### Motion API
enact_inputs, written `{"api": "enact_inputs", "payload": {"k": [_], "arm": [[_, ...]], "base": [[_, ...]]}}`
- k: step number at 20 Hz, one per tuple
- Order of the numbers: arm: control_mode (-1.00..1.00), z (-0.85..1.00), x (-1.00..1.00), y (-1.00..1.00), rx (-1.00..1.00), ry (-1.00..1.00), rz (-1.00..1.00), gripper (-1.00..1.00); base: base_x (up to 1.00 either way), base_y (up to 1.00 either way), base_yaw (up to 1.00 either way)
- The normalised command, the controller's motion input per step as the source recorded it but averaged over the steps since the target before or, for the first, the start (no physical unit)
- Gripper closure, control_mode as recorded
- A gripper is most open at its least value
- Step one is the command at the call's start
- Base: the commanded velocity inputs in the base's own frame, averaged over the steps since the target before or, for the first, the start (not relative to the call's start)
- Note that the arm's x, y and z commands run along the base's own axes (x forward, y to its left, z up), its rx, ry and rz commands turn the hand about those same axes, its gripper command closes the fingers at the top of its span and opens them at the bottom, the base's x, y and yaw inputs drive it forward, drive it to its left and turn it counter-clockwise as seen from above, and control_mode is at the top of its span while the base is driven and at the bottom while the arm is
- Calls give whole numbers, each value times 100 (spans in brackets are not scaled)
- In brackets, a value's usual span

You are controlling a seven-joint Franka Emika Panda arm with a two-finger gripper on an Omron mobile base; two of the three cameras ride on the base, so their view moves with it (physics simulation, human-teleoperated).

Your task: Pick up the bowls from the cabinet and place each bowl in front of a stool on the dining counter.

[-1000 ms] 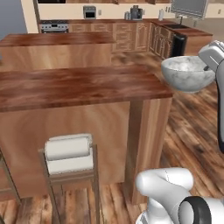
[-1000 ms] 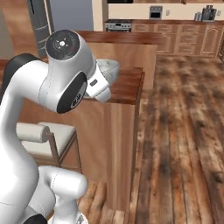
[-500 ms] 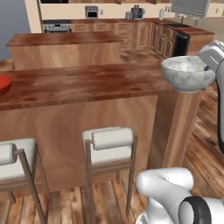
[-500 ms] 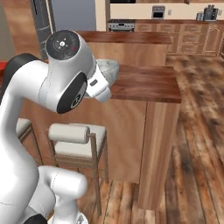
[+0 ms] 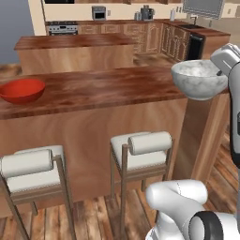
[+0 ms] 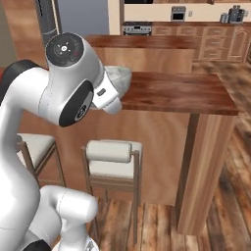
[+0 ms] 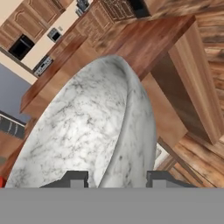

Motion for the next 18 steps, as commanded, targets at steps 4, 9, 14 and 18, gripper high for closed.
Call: {"api": "enact_inputs", "payload": {"k": [4,9,14,18], "arm": [[100,0,0,0,0,0,0,100],[100,0,0,0,0,0,0,100],[100,0,0,0,0,0,0,100],[100,0,0,0,0,0,0,100]], "base": [[10,-14,-1],[15,-27,0],[39,-25,0],[79,-10,0]]}}
